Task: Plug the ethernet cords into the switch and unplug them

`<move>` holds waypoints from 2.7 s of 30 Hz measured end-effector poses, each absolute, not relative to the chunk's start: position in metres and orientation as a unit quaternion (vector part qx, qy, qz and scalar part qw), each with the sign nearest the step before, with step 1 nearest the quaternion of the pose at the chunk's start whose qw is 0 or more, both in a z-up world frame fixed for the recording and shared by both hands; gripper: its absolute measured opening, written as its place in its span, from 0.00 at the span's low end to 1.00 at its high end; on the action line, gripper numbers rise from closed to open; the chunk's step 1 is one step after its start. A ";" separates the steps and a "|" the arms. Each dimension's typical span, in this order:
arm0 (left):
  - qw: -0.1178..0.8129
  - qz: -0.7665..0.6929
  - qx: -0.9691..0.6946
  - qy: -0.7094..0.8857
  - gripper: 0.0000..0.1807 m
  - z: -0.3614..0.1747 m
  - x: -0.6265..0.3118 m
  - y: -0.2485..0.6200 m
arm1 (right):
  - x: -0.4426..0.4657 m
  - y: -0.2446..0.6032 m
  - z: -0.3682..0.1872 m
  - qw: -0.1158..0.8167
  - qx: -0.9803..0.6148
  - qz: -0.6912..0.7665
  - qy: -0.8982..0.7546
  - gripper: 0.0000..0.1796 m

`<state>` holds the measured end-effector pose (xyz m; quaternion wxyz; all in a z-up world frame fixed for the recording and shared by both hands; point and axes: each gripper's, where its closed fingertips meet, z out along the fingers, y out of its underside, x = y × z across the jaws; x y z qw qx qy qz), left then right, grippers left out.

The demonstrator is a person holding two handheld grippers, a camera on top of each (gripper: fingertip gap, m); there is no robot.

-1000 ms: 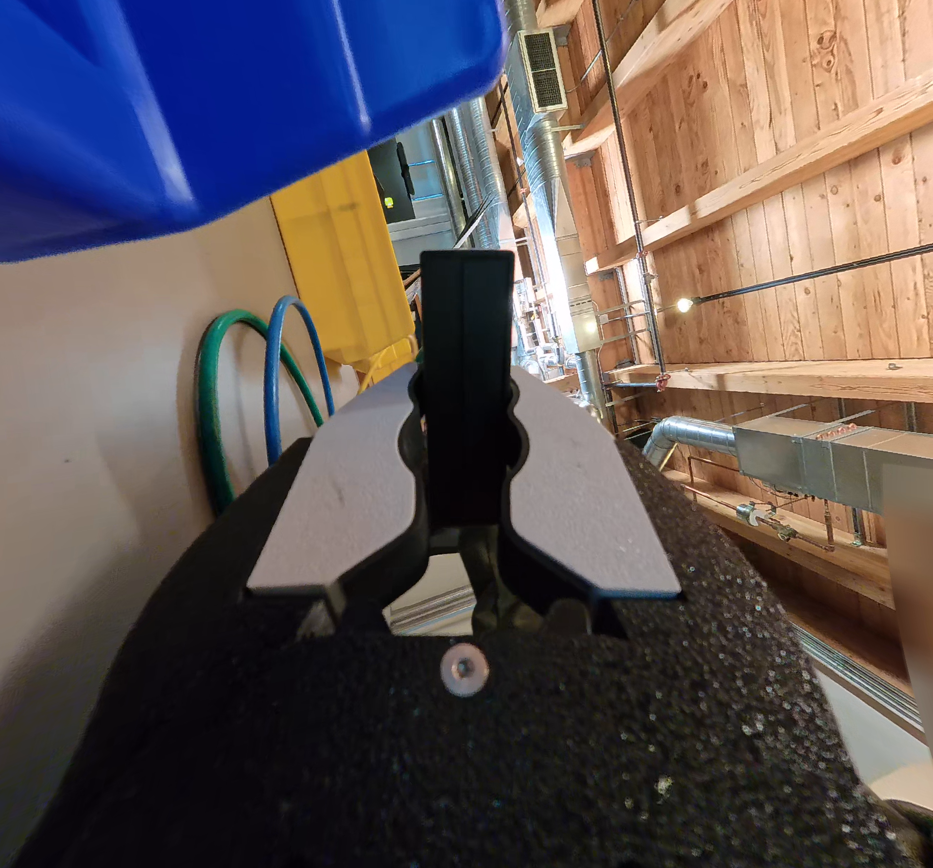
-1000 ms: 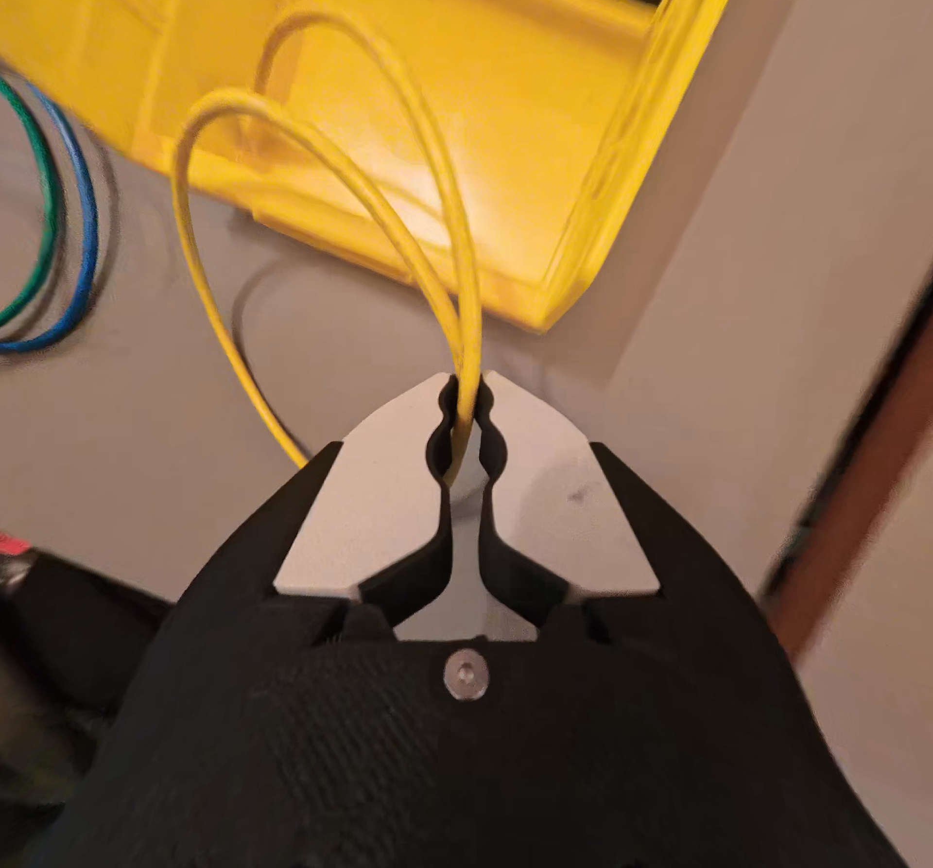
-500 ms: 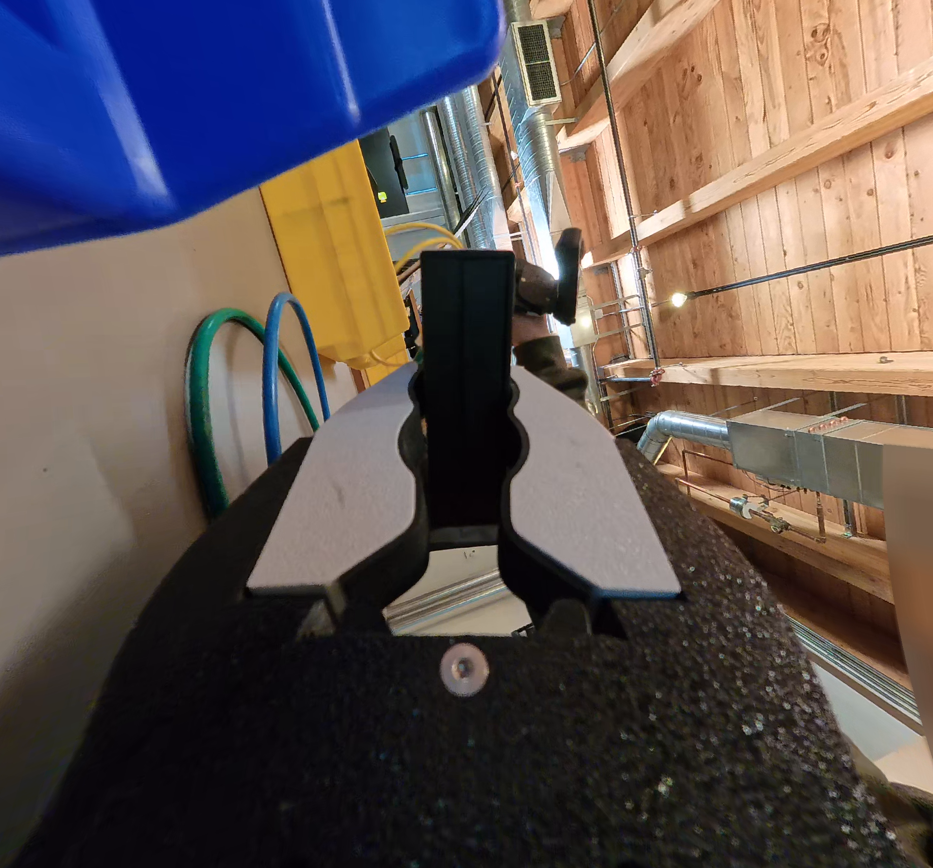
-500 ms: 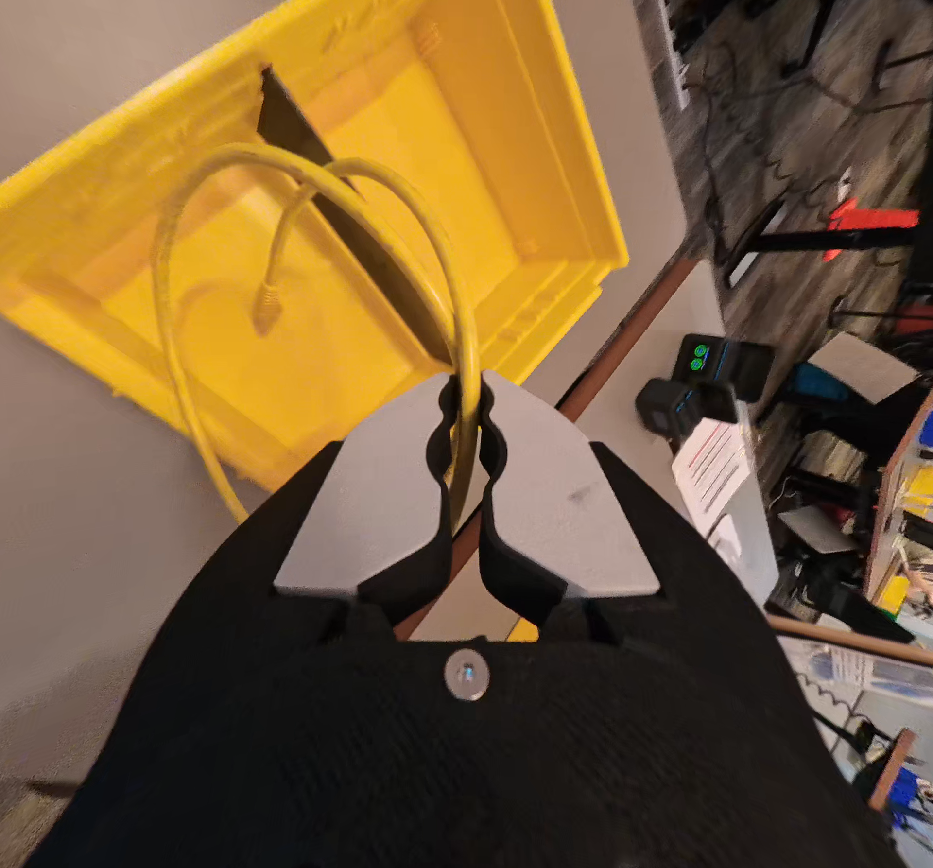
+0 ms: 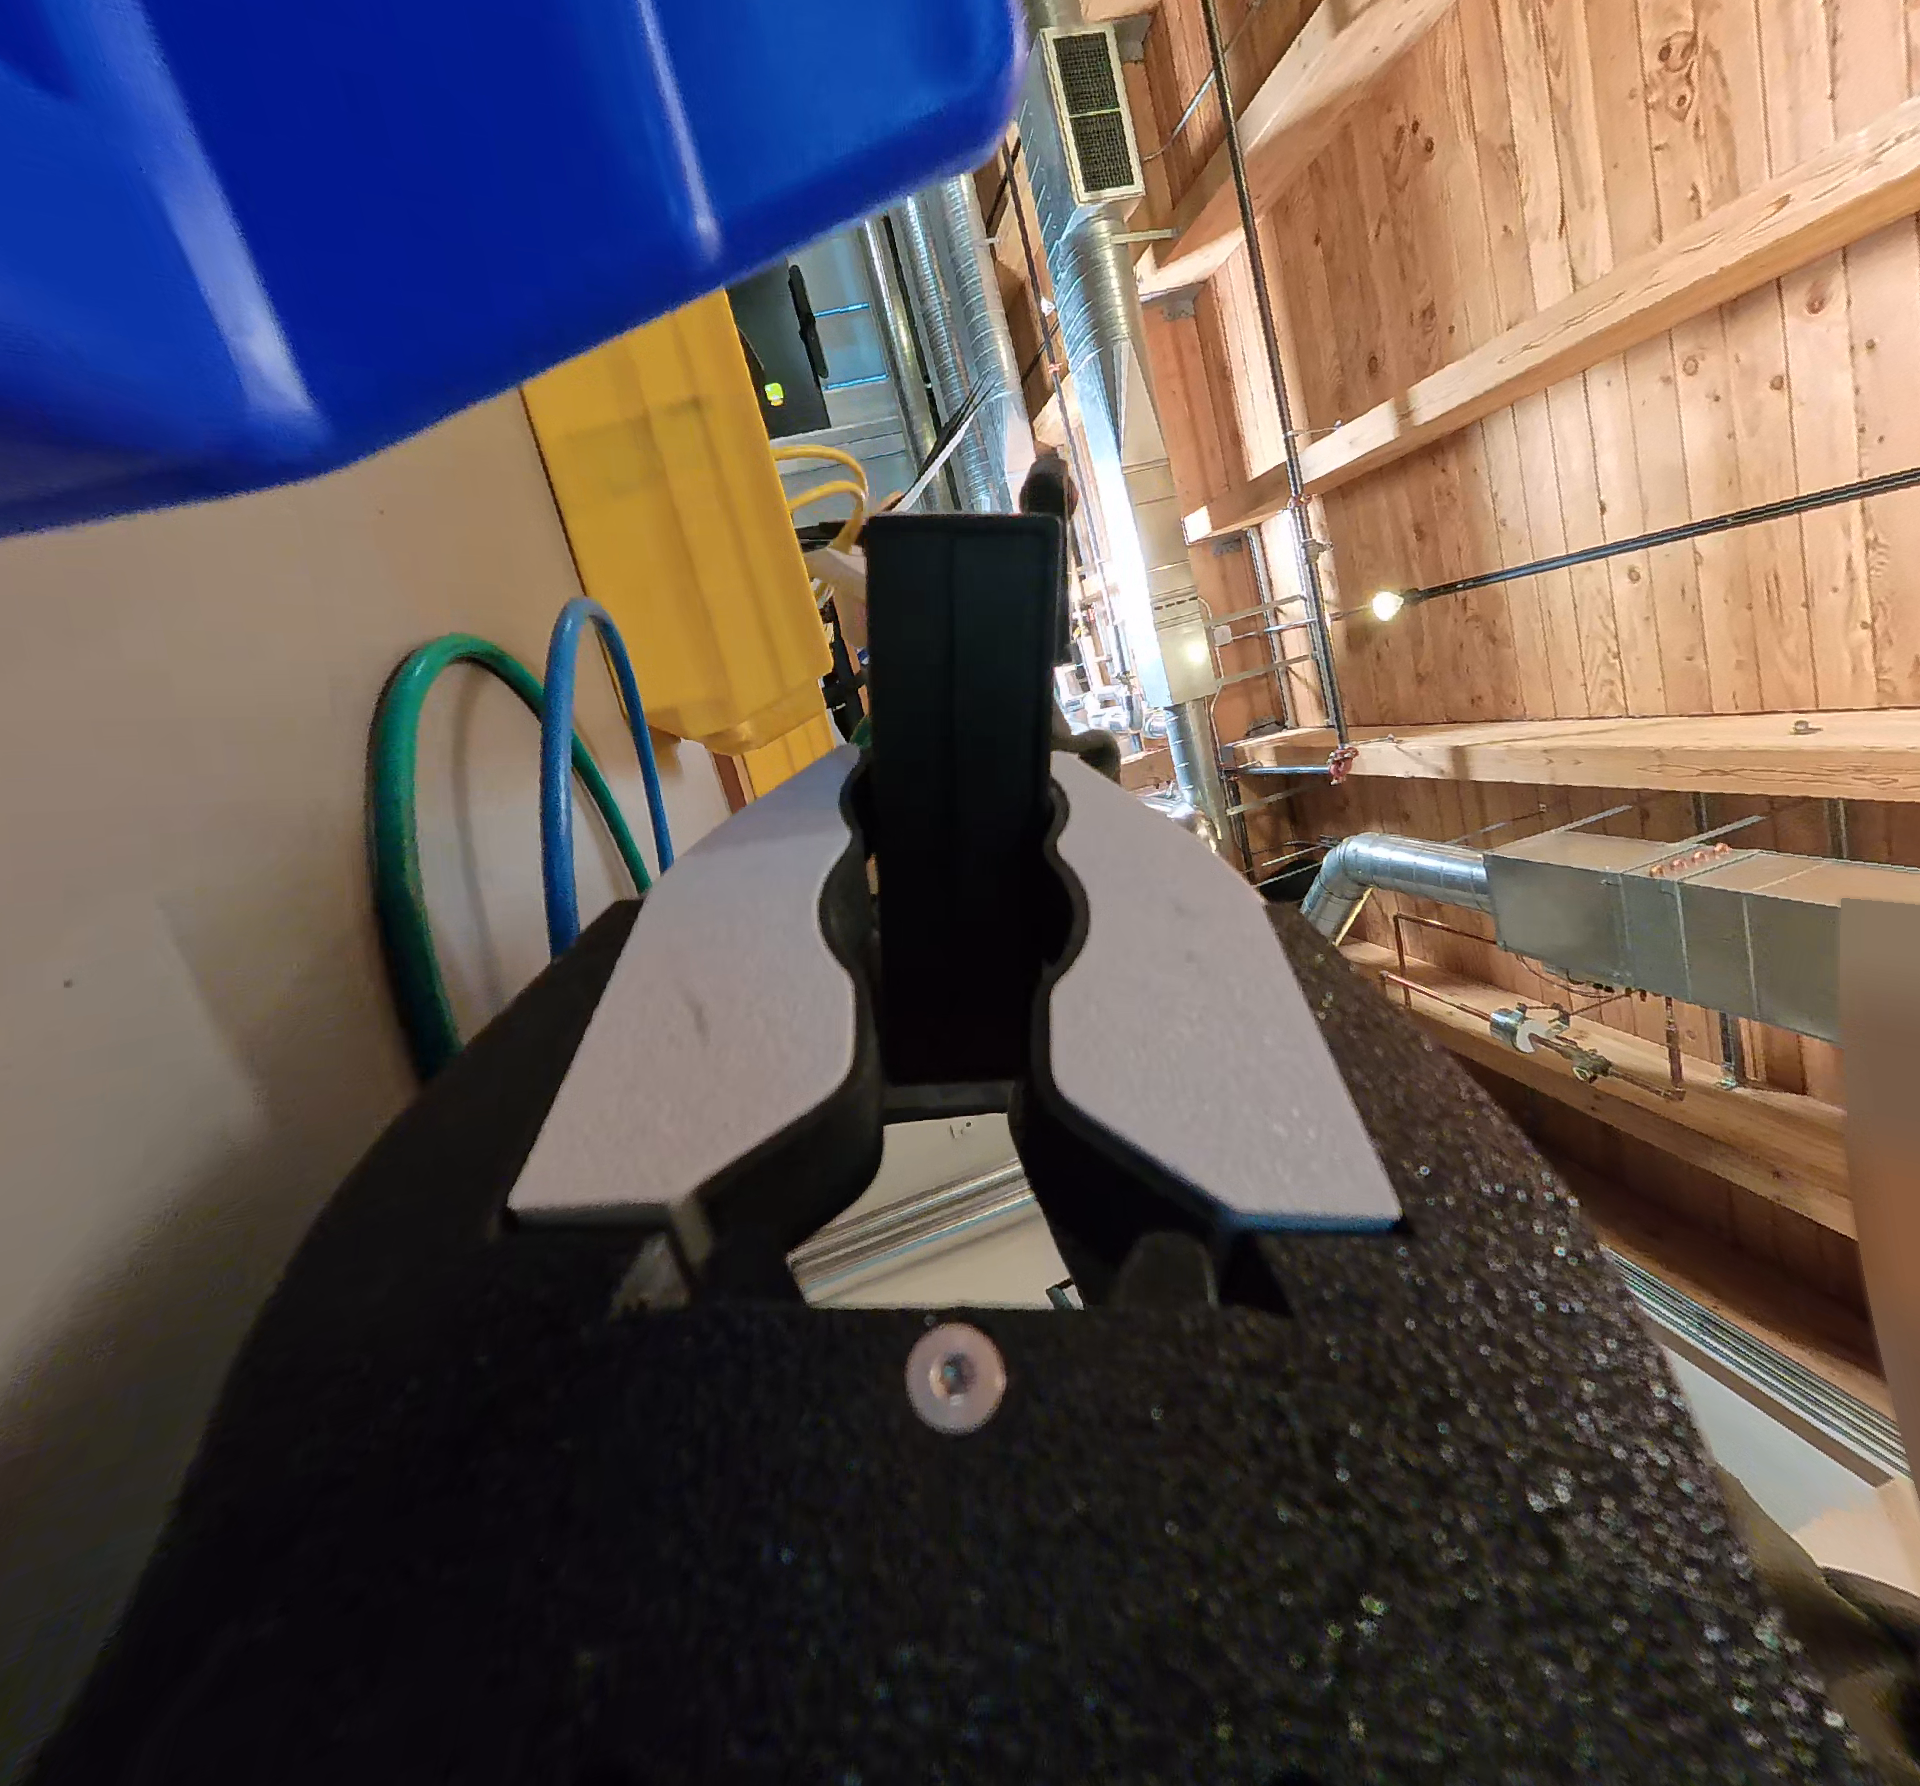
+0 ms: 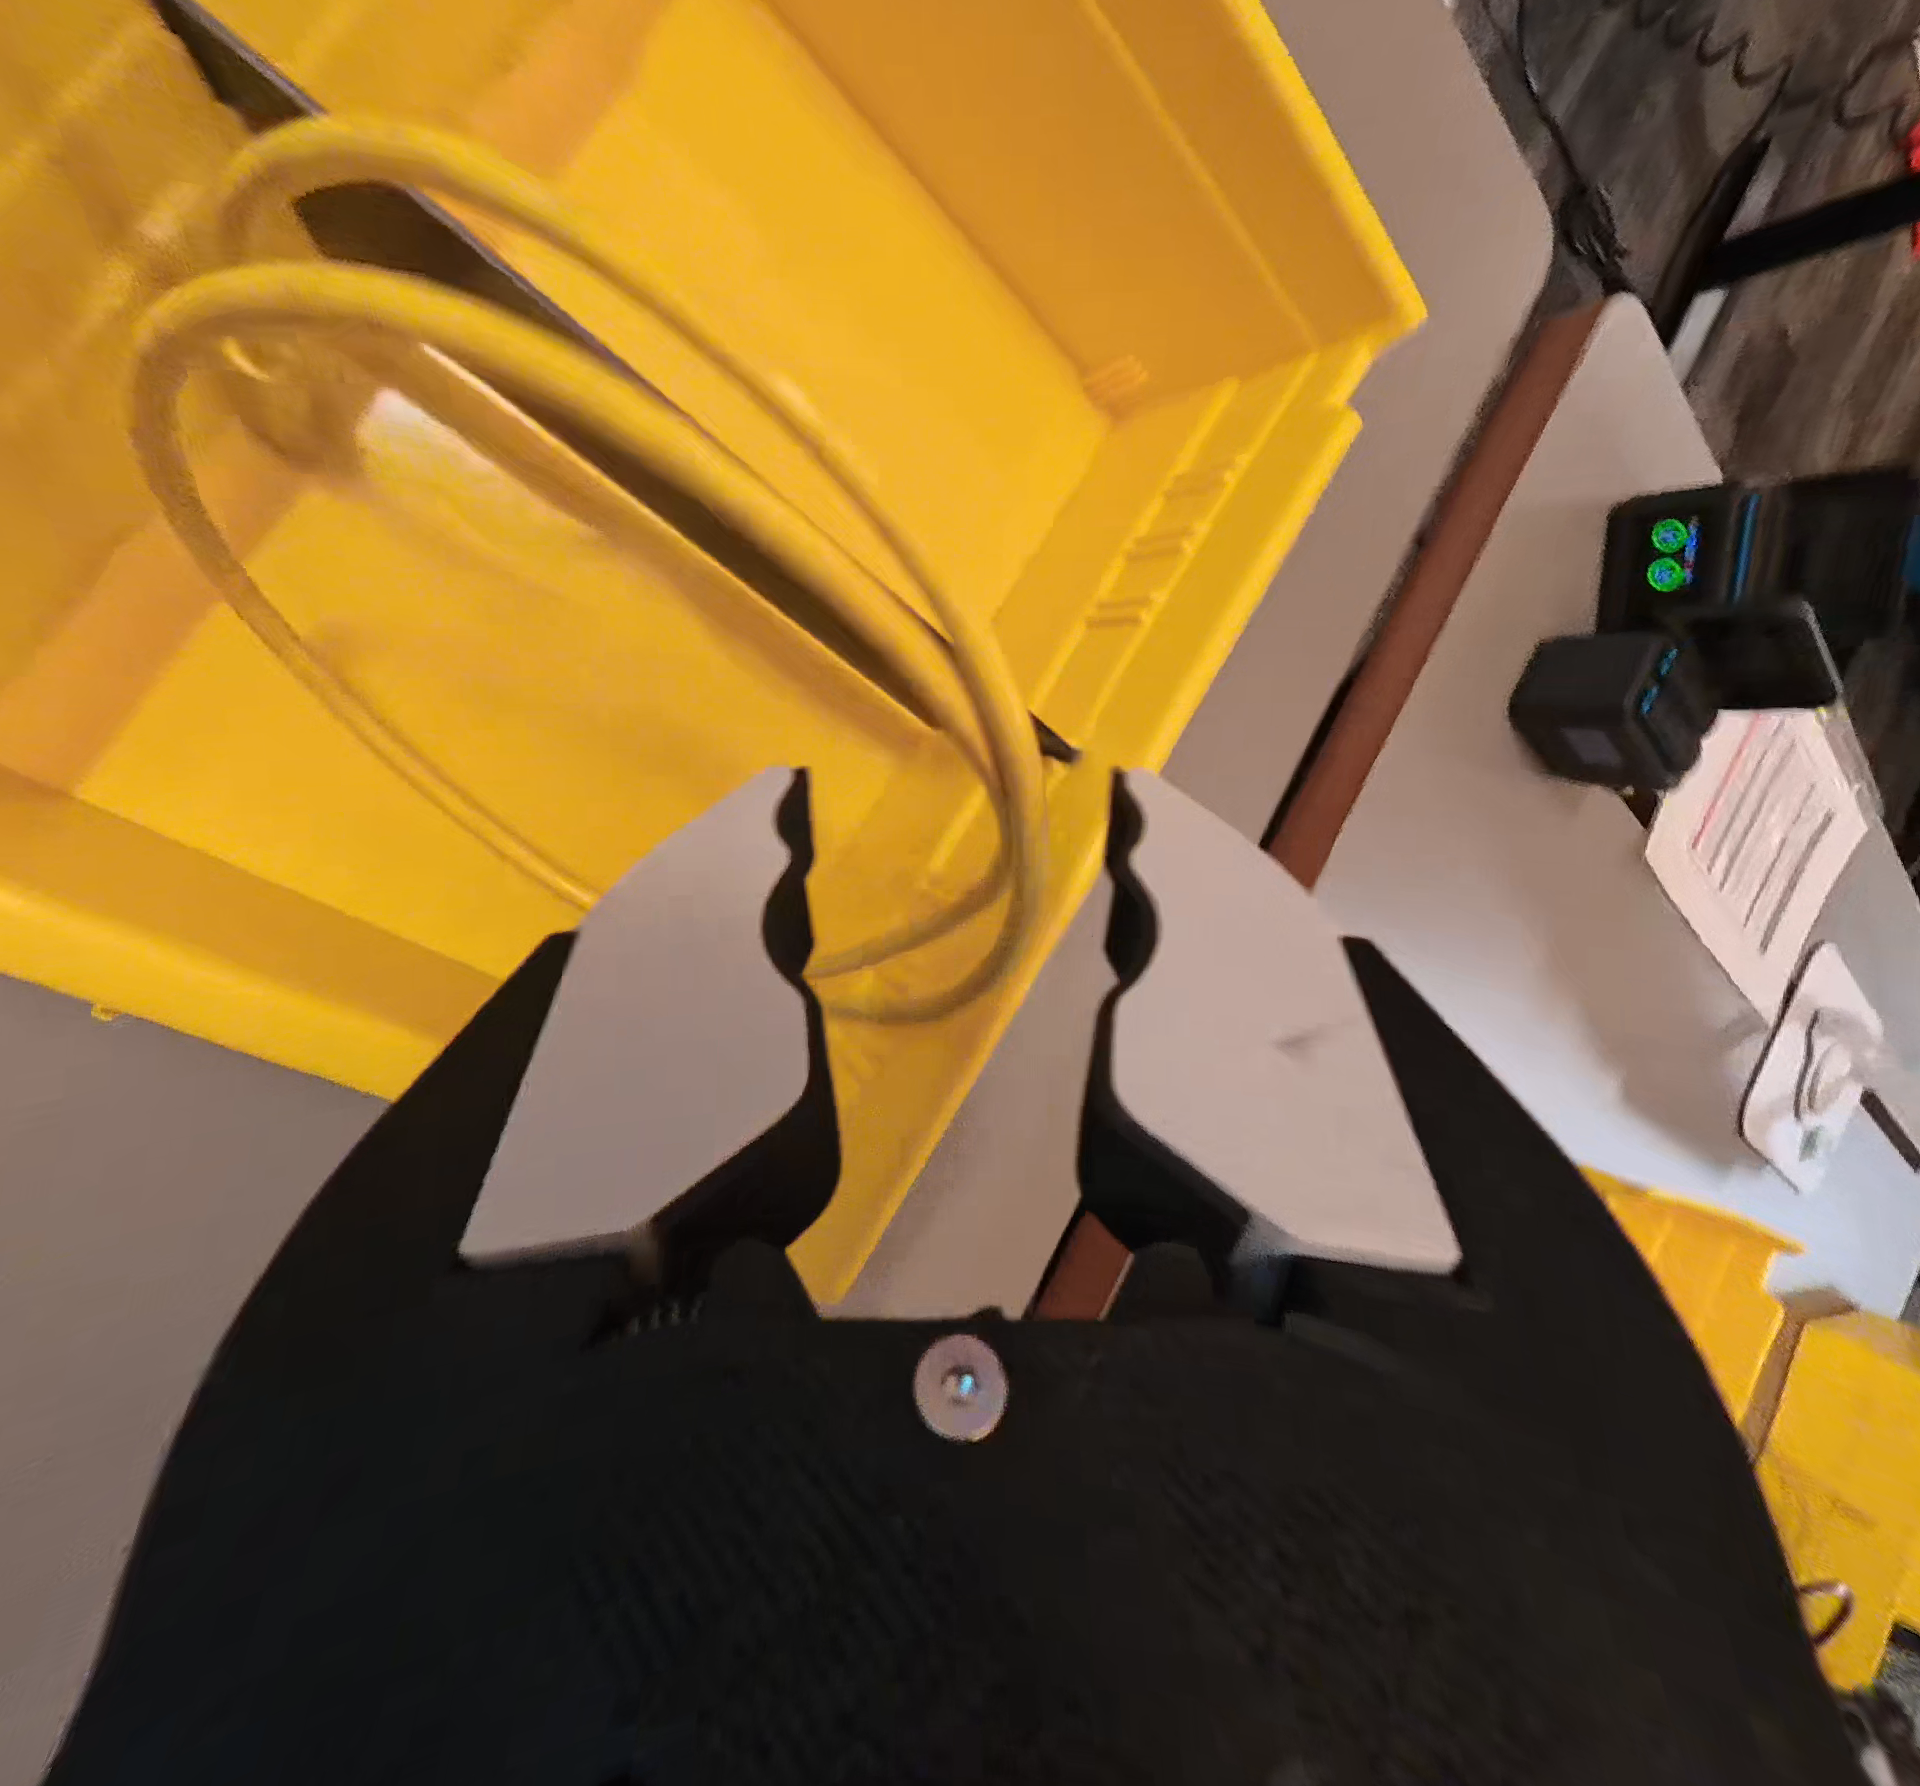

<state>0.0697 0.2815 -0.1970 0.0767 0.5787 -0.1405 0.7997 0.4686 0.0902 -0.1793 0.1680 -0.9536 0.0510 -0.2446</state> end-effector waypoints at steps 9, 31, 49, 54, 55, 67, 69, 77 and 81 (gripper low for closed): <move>0.088 0.799 0.579 -0.137 0.15 -0.195 0.070 0.279 | 0.430 0.078 -0.130 0.284 -0.910 -0.297 0.051 0.56; 0.162 0.784 0.572 -0.180 0.15 -0.173 0.073 0.212 | 0.090 0.183 -0.180 0.418 -0.663 -0.494 -0.376 0.18; 0.187 0.781 0.579 -0.144 0.15 -0.184 0.075 0.223 | 0.083 0.208 -0.188 0.387 -0.620 -0.519 -0.443 0.09; 0.185 0.779 0.582 -0.145 0.15 -0.185 0.075 0.223 | 0.083 0.209 -0.190 0.367 -0.607 -0.529 -0.465 0.08; 0.185 0.778 0.582 -0.145 0.16 -0.185 0.075 0.223 | 0.083 0.209 -0.190 0.358 -0.600 -0.536 -0.474 0.08; 0.211 0.768 0.594 -0.118 0.15 -0.195 0.077 0.221 | 0.086 0.206 -0.198 0.262 -0.556 -0.563 -0.552 0.07; 0.224 0.764 0.597 -0.103 0.15 -0.202 0.079 0.221 | 0.087 0.206 -0.204 0.236 -0.546 -0.552 -0.584 0.07; 0.235 0.773 0.585 -0.072 0.15 -0.199 0.079 0.228 | 0.088 0.212 -0.199 0.203 -0.533 -0.530 -0.627 0.07; 0.250 0.774 0.580 -0.055 0.15 -0.202 0.079 0.231 | 0.089 0.215 -0.201 0.190 -0.526 -0.519 -0.646 0.08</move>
